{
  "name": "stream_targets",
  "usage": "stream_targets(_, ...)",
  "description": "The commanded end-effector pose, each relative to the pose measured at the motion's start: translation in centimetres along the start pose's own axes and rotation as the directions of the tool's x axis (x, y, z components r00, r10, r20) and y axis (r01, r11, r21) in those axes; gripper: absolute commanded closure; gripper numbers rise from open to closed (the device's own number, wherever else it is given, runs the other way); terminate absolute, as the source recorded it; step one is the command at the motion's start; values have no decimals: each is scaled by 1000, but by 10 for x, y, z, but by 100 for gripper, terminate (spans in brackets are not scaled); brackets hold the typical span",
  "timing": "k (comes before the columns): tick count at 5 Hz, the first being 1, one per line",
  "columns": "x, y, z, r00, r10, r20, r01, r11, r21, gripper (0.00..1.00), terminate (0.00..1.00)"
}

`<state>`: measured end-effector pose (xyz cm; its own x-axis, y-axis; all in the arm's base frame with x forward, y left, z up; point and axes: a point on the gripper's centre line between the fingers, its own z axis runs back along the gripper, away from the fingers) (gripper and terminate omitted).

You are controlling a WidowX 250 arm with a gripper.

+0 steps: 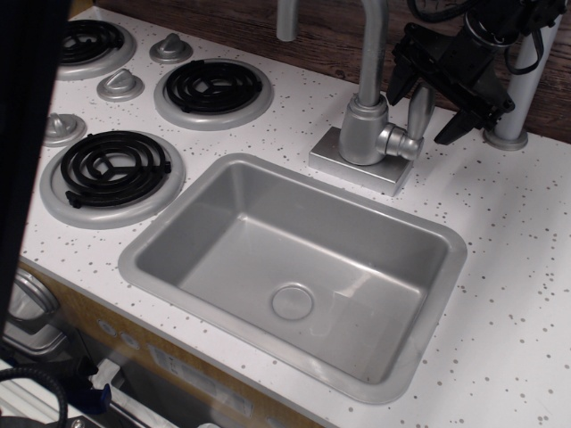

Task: Lever vertical to front

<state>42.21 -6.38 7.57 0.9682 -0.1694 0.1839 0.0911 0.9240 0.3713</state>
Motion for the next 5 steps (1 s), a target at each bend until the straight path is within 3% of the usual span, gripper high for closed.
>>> stream_targets(1, 11, 11, 15, 999, 31, 25, -31, 999, -8, 100, 0)
stream_targets(3, -19, 7, 23, 980, 113, -164, -116, 993, -5, 100, 0)
stream_targets(5, -38, 5, 0, 956, 114, -271, -140, 987, -79, 100, 0)
